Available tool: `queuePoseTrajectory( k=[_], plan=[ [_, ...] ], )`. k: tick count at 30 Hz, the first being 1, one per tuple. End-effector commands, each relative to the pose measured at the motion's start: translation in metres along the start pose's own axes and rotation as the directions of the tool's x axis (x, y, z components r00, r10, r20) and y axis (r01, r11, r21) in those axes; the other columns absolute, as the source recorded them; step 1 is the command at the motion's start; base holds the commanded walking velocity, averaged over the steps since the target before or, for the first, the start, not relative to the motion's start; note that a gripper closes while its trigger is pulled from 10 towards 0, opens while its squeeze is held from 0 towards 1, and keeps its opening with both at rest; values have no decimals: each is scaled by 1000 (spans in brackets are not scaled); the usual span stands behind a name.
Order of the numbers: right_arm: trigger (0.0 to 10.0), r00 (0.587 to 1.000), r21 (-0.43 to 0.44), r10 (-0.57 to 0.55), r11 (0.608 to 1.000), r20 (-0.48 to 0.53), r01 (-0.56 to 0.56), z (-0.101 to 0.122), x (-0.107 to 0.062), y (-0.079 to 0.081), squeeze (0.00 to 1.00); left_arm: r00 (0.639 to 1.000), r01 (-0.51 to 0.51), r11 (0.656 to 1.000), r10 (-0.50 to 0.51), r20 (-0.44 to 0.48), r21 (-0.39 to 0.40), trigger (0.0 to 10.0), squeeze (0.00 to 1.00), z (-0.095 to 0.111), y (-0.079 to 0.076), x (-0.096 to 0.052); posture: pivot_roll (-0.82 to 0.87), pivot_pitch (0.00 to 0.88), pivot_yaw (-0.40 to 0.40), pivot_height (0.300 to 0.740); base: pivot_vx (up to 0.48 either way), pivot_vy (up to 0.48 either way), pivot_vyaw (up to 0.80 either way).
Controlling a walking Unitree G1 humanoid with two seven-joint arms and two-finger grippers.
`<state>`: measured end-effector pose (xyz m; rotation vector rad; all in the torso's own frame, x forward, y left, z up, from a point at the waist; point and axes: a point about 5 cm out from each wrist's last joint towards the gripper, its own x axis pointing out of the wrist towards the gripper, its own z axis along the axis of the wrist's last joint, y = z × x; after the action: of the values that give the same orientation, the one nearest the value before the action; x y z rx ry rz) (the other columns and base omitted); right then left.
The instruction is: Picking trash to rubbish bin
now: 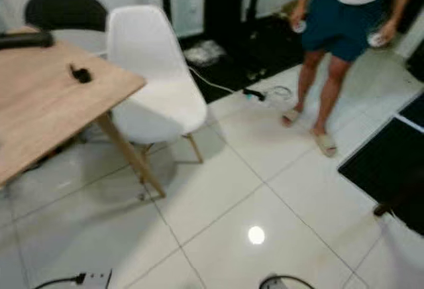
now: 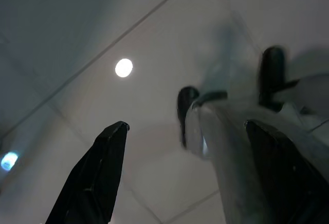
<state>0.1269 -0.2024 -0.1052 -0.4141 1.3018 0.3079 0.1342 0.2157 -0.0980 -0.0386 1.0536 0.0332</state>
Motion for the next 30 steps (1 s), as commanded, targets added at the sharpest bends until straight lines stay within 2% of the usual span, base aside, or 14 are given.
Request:
queuePoseTrajectory(
  k=[1,18,30],
  plan=[
    [10000,1000,4,10,1000,-1,-10,-2,0,3,0,999,-3,1000,3,-38,8,10000,0,-12,0,-2,197,81,-33,740,0,0,-775],
    [10000,999,1,24,1000,22,-24,14,2,14,0,999,-6,1000,6,-35,-13,10000,0,-13,0,-3,206,87,-42,740,0,0,-775],
    [10000,1000,7,12,1000,-1,-11,-1,0,0,0,999,-4,1000,3,-37,-19,10000,0,-14,0,-3,202,91,-40,740,0,0,-775]
  ],
)
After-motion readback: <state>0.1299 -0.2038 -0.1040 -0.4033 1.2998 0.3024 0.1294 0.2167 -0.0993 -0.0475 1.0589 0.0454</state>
